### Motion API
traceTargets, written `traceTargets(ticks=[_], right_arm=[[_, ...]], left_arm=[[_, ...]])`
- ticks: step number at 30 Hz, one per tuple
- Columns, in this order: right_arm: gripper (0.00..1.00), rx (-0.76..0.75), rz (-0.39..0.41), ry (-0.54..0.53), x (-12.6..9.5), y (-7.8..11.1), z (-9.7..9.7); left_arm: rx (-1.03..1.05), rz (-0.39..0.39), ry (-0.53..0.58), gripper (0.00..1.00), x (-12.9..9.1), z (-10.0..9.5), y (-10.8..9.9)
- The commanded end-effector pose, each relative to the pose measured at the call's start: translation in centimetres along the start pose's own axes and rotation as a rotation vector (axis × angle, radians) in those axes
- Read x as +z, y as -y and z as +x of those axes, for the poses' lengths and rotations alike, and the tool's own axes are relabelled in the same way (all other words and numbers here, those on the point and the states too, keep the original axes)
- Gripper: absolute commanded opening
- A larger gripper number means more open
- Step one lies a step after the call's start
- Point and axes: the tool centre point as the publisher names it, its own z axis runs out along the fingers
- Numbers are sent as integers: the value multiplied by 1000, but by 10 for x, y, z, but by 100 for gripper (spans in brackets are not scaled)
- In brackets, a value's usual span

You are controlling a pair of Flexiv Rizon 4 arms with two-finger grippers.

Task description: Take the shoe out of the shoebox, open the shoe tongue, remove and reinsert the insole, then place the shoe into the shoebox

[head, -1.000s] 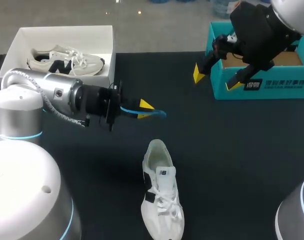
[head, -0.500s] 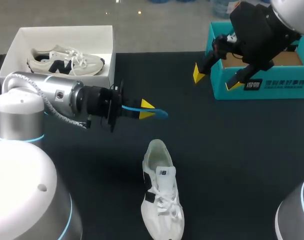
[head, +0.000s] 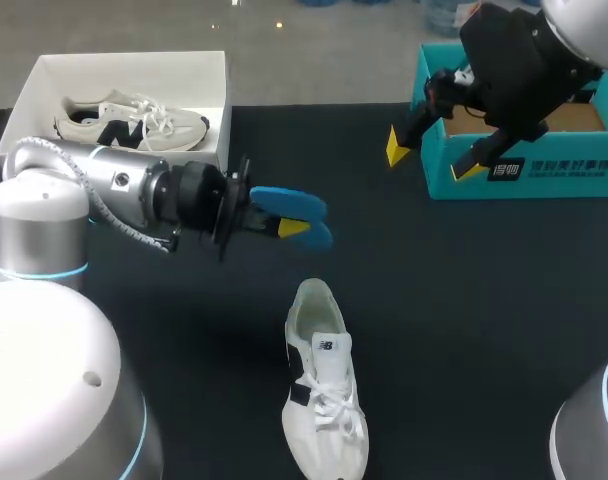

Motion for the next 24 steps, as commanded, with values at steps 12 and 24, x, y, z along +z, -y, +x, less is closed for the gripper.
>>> traceTargets(ticks=[12, 24], right_arm=[[100, 1, 4, 2, 1, -2, 1], [100, 1, 4, 2, 1, -2, 1]], left_arm=[[-579, 16, -143, 0, -15, -3, -1], [-696, 71, -173, 0, -13, 1, -6]])
